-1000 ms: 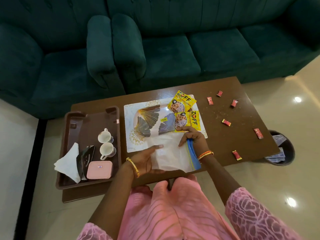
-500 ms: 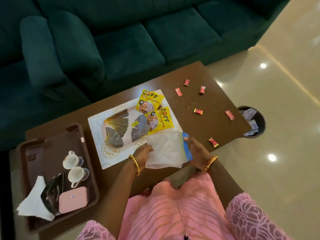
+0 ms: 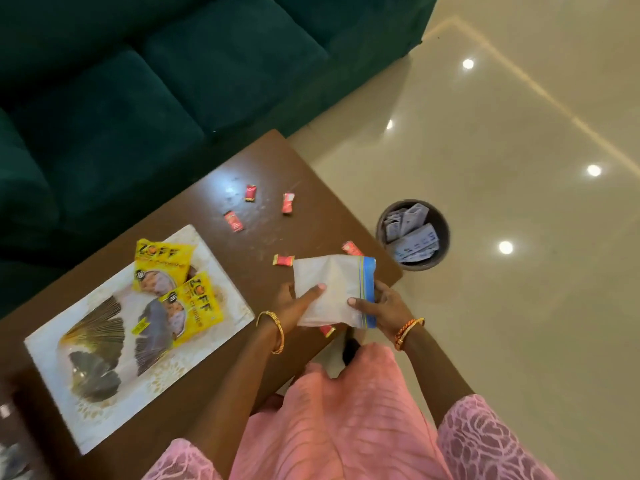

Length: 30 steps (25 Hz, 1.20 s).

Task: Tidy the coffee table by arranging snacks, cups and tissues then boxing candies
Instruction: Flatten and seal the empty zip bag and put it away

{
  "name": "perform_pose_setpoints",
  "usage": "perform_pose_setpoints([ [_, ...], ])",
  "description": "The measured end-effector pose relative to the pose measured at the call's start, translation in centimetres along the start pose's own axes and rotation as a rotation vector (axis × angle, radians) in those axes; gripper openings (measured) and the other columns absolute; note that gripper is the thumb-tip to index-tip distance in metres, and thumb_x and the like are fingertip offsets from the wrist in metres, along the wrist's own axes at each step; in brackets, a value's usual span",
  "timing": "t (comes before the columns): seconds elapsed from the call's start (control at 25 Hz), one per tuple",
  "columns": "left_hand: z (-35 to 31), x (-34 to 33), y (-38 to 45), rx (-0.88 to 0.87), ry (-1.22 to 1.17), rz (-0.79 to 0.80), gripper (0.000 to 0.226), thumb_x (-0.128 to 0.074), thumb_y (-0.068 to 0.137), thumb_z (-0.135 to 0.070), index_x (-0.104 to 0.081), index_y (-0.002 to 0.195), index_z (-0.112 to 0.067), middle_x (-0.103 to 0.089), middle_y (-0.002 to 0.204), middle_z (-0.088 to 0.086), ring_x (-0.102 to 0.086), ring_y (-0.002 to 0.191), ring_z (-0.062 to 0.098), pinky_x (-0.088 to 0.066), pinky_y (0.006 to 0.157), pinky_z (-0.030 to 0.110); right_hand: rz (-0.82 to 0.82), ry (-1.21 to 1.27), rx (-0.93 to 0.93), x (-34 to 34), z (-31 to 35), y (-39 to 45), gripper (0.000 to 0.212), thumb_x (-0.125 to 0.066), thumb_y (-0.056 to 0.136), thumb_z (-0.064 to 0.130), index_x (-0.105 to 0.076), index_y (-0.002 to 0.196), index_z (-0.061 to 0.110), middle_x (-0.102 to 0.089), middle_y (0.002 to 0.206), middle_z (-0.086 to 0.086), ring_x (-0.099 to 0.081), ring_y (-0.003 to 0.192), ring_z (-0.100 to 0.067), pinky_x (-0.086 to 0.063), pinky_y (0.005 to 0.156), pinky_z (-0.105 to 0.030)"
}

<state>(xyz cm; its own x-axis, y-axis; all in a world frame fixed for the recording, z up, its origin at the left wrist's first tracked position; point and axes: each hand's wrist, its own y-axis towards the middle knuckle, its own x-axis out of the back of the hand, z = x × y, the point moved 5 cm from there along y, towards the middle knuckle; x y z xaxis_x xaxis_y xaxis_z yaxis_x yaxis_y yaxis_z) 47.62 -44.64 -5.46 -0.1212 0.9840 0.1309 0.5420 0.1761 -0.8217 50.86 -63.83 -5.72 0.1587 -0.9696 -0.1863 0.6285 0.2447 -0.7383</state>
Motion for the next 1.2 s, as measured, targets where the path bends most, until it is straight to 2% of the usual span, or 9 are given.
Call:
perform_pose_setpoints([
  [0.12, -4.3, -6.8, 3.8, -0.041, 0.101, -0.014, 0.052, -0.076, 0.075, -0.027, -0.05, 0.117, -0.009, -0.063, 0.098, 0.0, -0.06, 0.076, 0.008, -0.049, 0.056, 0.018, -0.199, -0.003, 0.007, 7.5, 2.7, 3.3, 0.045, -0.074, 0.073, 0.001, -0.06, 0.116, -0.002, -0.066, 0.112, -0.019, -0.065, 0.097, -0.032, -0.055, 0.085, -0.044],
  [0.32, -10.2, -17.0, 13.1, -0.103, 0.299, -0.105, 0.035, -0.068, 0.082, -0.018, -0.057, 0.108, 0.002, -0.065, 0.111, 0.024, -0.063, 0.098, 0.038, -0.053, 0.085, 0.045, -0.495, 0.148, -0.095, 17.3, 4.4, 9.8, 0.038, -0.076, 0.074, 0.011, -0.06, 0.107, 0.004, -0.062, 0.101, -0.017, -0.061, 0.078, -0.03, -0.055, 0.044, -0.026],
  [0.4, -10.7, -20.7, 17.6, -0.029, 0.222, -0.103, 0.037, -0.071, 0.079, -0.017, -0.052, 0.107, -0.001, -0.062, 0.112, 0.025, -0.063, 0.089, 0.038, -0.058, 0.067, 0.048, -0.582, 0.272, -0.144, 20.8, 3.6, 13.3, 0.042, -0.077, 0.072, 0.006, -0.048, 0.102, 0.01, -0.055, 0.109, -0.02, -0.059, 0.083, -0.034, -0.053, 0.048, -0.031],
  [0.48, -9.9, -23.6, 22.0, 0.053, 0.122, -0.112, 0.037, -0.073, 0.078, -0.014, -0.044, 0.1, -0.007, -0.058, 0.112, 0.023, -0.059, 0.073, 0.032, -0.054, 0.038, 0.034, -0.586, 0.398, -0.174, 23.9, 2.5, 16.8, 0.042, -0.073, 0.072, -0.003, -0.042, 0.094, 0.015, -0.049, 0.115, -0.022, -0.058, 0.091, -0.037, -0.054, 0.058, -0.035],
  [0.52, -9.2, -25.1, 24.3, 0.096, 0.107, -0.106, 0.035, -0.072, 0.078, -0.013, -0.044, 0.098, -0.008, -0.057, 0.113, 0.023, -0.058, 0.072, 0.029, -0.051, 0.034, 0.028, -0.58, 0.425, -0.184, 25.4, 1.7, 18.7, 0.038, -0.071, 0.073, -0.007, -0.044, 0.087, 0.015, -0.049, 0.117, -0.022, -0.057, 0.093, -0.038, -0.053, 0.061, -0.036],
  [0.68, -4.8, -30.5, 32.3, 0.273, -0.008, -0.027, 0.02, -0.061, 0.081, 0.001, -0.048, 0.094, -0.006, -0.051, 0.12, 0.022, -0.055, 0.108, 0.04, -0.055, 0.066, 0.043, -0.743, 0.382, -0.223, 31.1, -2.5, 25.5, 0.032, -0.069, 0.074, -0.01, -0.046, 0.07, 0.013, -0.055, 0.109, -0.024, -0.056, 0.088, -0.035, -0.057, 0.059, -0.036],
  [0.76, -3.3, -32.4, 35.1, 0.292, -0.03, -0.011, 0.026, -0.054, 0.081, 0.006, -0.039, 0.093, -0.01, -0.045, 0.115, 0.014, -0.051, 0.109, 0.038, -0.055, 0.074, 0.043, -0.827, 0.345, -0.204, 33.1, -4.7, 28.6, 0.033, -0.071, 0.073, -0.008, -0.046, 0.069, 0.014, -0.056, 0.108, -0.024, -0.057, 0.089, -0.035, -0.058, 0.051, -0.03],
  [0.96, 0.1, -36.2, 40.8, 0.257, 0.251, 0.057, 0.044, -0.041, 0.085, -0.004, -0.038, 0.129, -0.005, -0.05, 0.133, 0.024, -0.055, 0.116, 0.043, -0.046, 0.1, 0.054, -0.962, 0.053, -0.231, 35.9, -9.4, 34.9, 0.029, -0.075, 0.073, 0.006, -0.056, 0.096, 0.006, -0.06, 0.117, -0.021, -0.059, 0.102, -0.036, -0.051, 0.09, -0.04],
  [1.2, 0.7, -36.7, 40.5, 0.195, 0.578, 0.147, 0.047, -0.046, 0.087, -0.007, -0.039, 0.133, -0.011, -0.047, 0.134, 0.025, -0.049, 0.12, 0.041, -0.043, 0.104, 0.047, -0.695, -0.362, -0.193, 34.3, -10.3, 37.7, 0.063, -0.073, 0.076, 0.022, -0.04, 0.13, 0.015, -0.046, 0.136, -0.016, -0.047, 0.121, -0.035, -0.042, 0.104, -0.047],
])
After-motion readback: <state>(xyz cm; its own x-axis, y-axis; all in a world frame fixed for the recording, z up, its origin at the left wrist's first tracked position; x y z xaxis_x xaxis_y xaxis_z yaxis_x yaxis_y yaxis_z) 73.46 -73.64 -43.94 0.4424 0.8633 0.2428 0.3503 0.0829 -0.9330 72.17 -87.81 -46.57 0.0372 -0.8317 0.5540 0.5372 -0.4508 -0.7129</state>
